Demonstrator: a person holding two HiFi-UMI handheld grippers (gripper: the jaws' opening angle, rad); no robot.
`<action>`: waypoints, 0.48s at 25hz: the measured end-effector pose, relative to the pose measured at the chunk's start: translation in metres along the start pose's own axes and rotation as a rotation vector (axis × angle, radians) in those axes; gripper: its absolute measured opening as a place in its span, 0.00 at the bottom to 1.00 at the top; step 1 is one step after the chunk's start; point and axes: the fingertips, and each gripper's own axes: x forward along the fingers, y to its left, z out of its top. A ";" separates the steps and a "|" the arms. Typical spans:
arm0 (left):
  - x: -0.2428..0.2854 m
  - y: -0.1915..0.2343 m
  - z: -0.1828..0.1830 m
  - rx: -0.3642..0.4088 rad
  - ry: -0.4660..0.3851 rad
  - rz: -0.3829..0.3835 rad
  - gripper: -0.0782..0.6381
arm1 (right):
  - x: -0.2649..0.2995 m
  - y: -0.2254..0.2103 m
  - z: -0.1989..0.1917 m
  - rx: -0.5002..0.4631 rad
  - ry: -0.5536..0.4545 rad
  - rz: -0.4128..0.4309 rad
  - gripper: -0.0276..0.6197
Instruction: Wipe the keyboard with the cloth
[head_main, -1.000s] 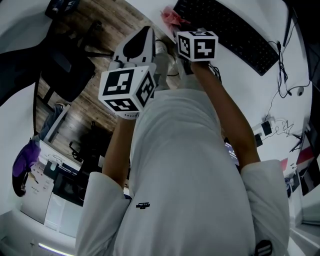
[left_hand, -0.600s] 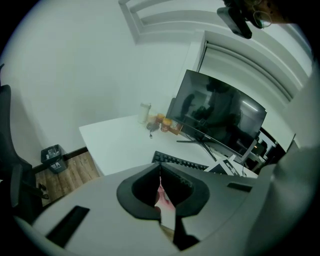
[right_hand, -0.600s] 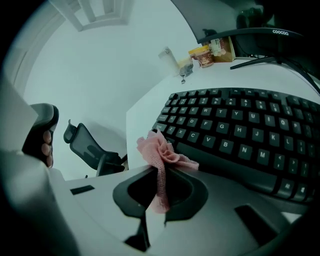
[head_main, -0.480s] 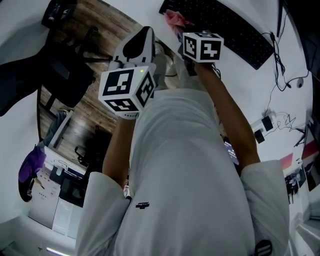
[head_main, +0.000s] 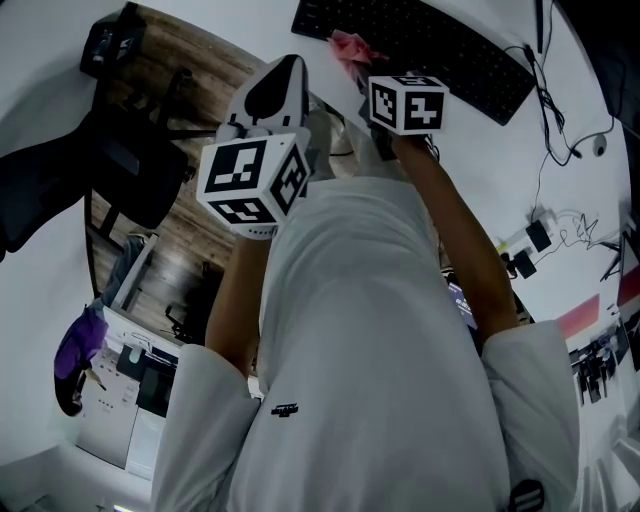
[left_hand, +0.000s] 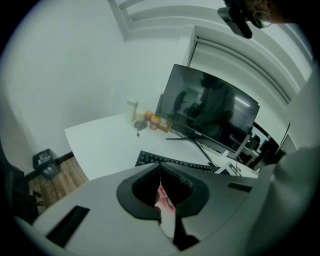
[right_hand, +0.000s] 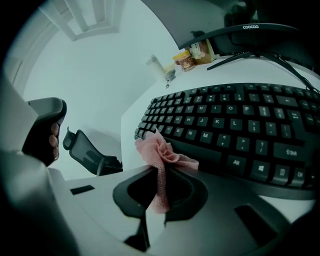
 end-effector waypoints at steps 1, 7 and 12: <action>0.002 -0.003 0.000 0.005 0.002 -0.007 0.14 | -0.003 -0.003 -0.002 0.008 -0.004 -0.002 0.09; 0.010 -0.022 0.003 0.035 0.011 -0.043 0.14 | -0.020 -0.021 -0.010 0.065 -0.027 -0.012 0.09; 0.016 -0.034 0.004 0.060 0.024 -0.074 0.14 | -0.038 -0.038 -0.014 0.090 -0.040 -0.046 0.09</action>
